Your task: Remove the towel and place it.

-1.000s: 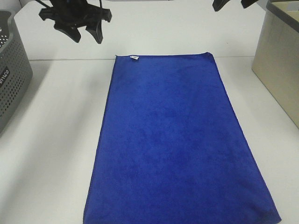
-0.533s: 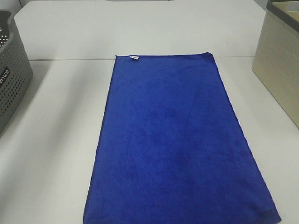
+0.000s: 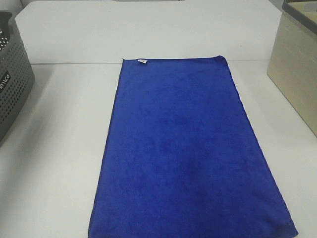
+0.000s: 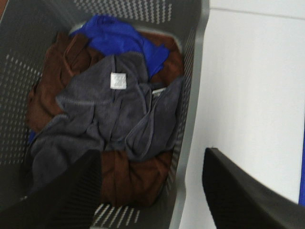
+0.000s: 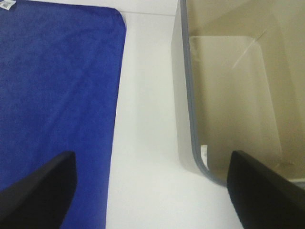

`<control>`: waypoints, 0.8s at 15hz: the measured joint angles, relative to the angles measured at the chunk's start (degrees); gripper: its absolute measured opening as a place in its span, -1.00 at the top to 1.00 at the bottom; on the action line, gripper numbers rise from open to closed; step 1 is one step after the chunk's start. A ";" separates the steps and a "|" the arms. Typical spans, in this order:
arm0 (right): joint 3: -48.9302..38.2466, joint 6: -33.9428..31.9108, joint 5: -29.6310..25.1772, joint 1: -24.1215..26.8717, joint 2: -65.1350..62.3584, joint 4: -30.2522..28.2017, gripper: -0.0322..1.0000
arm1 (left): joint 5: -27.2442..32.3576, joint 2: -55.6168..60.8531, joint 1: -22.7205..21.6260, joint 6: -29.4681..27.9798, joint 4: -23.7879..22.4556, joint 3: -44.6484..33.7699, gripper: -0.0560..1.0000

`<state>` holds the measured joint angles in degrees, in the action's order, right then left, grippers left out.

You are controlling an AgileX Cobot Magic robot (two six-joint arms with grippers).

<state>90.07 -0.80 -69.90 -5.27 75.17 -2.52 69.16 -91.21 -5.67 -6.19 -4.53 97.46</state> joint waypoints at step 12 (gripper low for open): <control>-35.64 -1.49 -0.06 0.00 -46.64 -1.72 -0.61 | -4.18 58.61 -0.69 2.01 -6.25 -48.36 -0.21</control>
<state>54.43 -2.29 -69.96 -5.27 28.53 -4.24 64.97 -32.60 -6.36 -4.18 -10.77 49.10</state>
